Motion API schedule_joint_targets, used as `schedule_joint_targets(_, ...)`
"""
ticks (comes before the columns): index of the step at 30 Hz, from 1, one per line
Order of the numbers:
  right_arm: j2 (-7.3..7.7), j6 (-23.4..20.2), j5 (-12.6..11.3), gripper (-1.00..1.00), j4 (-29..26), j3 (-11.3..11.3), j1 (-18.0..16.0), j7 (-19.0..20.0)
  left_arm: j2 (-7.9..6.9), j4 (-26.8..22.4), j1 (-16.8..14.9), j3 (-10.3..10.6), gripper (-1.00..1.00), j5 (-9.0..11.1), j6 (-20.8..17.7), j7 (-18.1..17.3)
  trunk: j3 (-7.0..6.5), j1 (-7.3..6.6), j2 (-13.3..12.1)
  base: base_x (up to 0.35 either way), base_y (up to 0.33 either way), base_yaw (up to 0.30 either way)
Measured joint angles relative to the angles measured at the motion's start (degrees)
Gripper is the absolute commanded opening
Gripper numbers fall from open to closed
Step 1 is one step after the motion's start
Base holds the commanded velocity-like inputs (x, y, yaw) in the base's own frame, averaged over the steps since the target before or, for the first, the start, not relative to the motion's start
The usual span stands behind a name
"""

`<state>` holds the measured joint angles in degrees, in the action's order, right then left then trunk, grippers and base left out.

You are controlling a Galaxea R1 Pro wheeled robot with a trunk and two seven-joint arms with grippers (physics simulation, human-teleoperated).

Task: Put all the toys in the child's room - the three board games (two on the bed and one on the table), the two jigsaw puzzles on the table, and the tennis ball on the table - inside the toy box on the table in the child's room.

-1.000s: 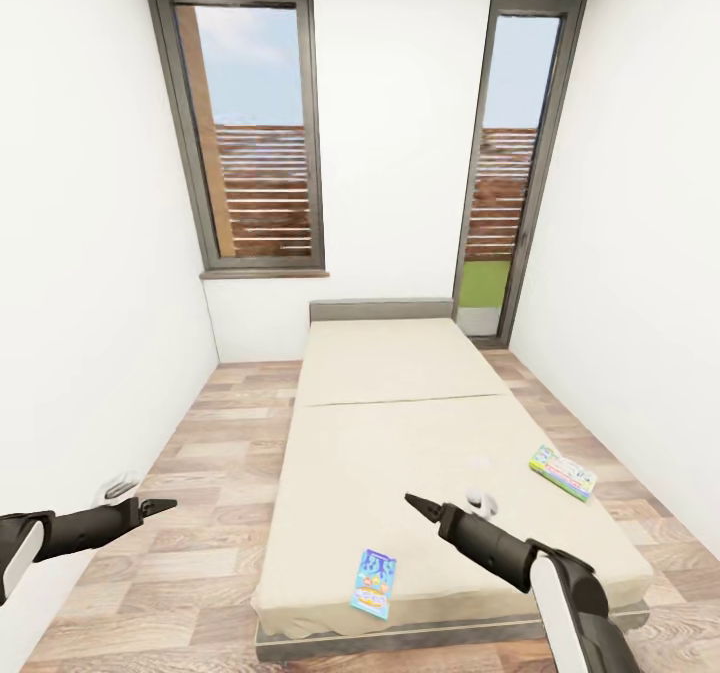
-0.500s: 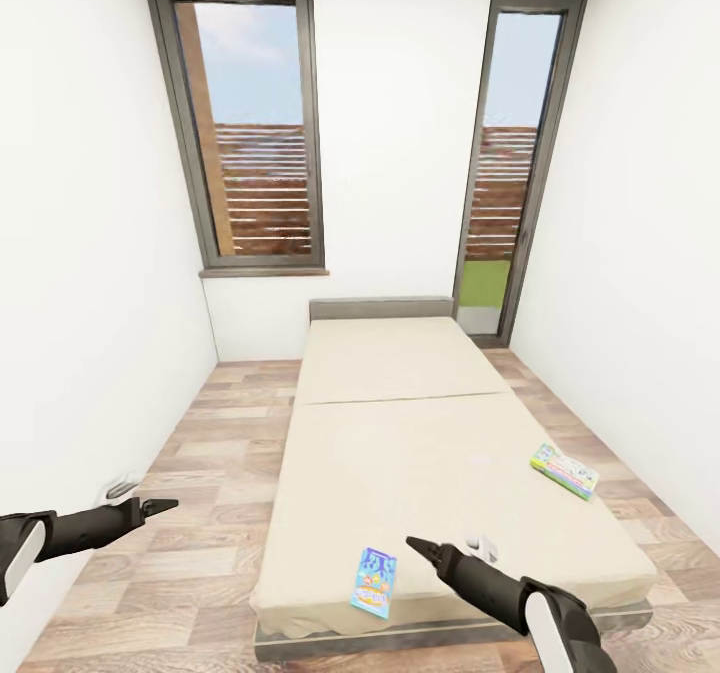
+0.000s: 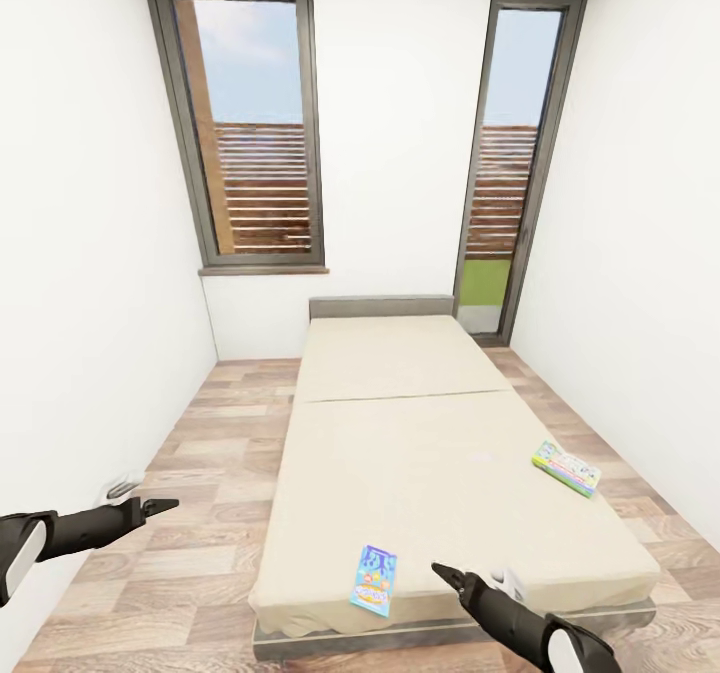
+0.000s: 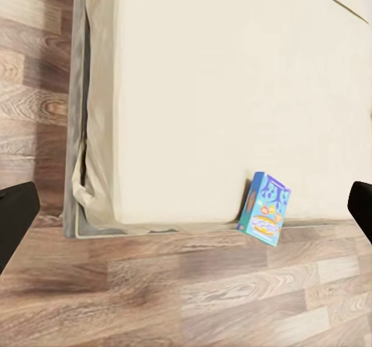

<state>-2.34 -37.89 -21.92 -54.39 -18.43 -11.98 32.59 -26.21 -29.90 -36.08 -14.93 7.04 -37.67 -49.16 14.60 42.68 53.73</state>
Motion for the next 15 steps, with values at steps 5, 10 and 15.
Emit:
schedule_joint_targets(5, -0.07, 4.82, -0.40, 1.00, 3.33, -0.17, -0.01, -0.04, 0.01, 0.00, 0.00, -0.03, 1.00, 0.07, -0.03, -0.04, 0.90, 1.10, 2.01, 0.000, 0.000, 0.000)
schedule_joint_targets(10, -0.20, 8.33, -0.45, 1.00, 7.23, -0.14, -0.01, -0.13, 0.01, 0.00, 0.00, -0.07, 1.00, 0.15, -0.08, -0.19, 1.80, 2.20, 4.02, 0.000, 0.000, 0.000)
schedule_joint_targets(15, -0.15, 10.70, -0.38, 1.00, 11.97, -0.14, -0.06, -0.30, 0.08, 0.00, 0.00, -0.08, 1.00, 0.16, -0.11, -0.26, 2.70, 3.30, 6.02, 0.000, 0.000, 0.000)
